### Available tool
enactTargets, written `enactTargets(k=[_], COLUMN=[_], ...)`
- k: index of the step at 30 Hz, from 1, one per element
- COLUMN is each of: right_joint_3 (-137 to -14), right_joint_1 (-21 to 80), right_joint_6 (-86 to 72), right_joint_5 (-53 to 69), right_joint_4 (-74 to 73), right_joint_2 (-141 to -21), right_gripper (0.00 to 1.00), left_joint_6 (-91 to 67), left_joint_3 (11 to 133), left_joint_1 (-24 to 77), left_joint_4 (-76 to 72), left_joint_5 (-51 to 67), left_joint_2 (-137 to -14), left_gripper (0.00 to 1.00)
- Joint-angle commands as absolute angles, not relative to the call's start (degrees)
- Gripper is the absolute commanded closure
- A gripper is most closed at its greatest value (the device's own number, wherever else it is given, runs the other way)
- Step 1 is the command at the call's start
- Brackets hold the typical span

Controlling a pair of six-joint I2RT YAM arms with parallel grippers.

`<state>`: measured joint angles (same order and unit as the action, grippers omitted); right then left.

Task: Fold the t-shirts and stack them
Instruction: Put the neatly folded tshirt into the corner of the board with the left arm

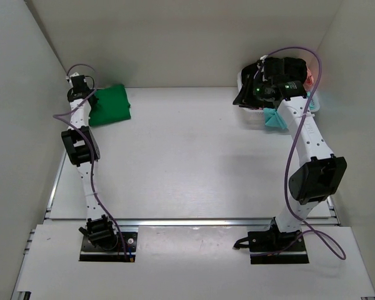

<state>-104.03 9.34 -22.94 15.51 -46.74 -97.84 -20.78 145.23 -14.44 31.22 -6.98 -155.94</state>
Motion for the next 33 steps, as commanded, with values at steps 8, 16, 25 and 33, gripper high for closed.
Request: enactTargets(k=[8, 16, 25, 33], right_joint_3=[-109.25, -107.23, -98.1, -83.25], right_joint_1=[12.74, 15.55, 15.12, 6.69], right_joint_6=[-23.99, -23.03, -20.83, -19.86], right_joint_5=[16.17, 16.17, 11.26, 6.69], right_joint_4=[-49.22, -49.13, -45.88, -39.3], right_joint_2=[-100.63, -100.02, -92.56, -78.68], right_gripper=[0.73, 0.73, 0.54, 0.35], left_joint_6=[-13.63, -12.4, -11.87, -16.43], left_joint_3=[148.88, 152.66, 149.16, 113.36], left_joint_1=[-18.28, -18.63, -16.18, -12.13], left_joint_4=[18.03, 12.65, 22.31, 20.22], left_joint_5=[-4.92, -4.32, 0.69, 10.18], left_joint_2=[-157.06, -158.47, -147.15, -119.4], left_gripper=[0.89, 0.02, 0.01, 0.01])
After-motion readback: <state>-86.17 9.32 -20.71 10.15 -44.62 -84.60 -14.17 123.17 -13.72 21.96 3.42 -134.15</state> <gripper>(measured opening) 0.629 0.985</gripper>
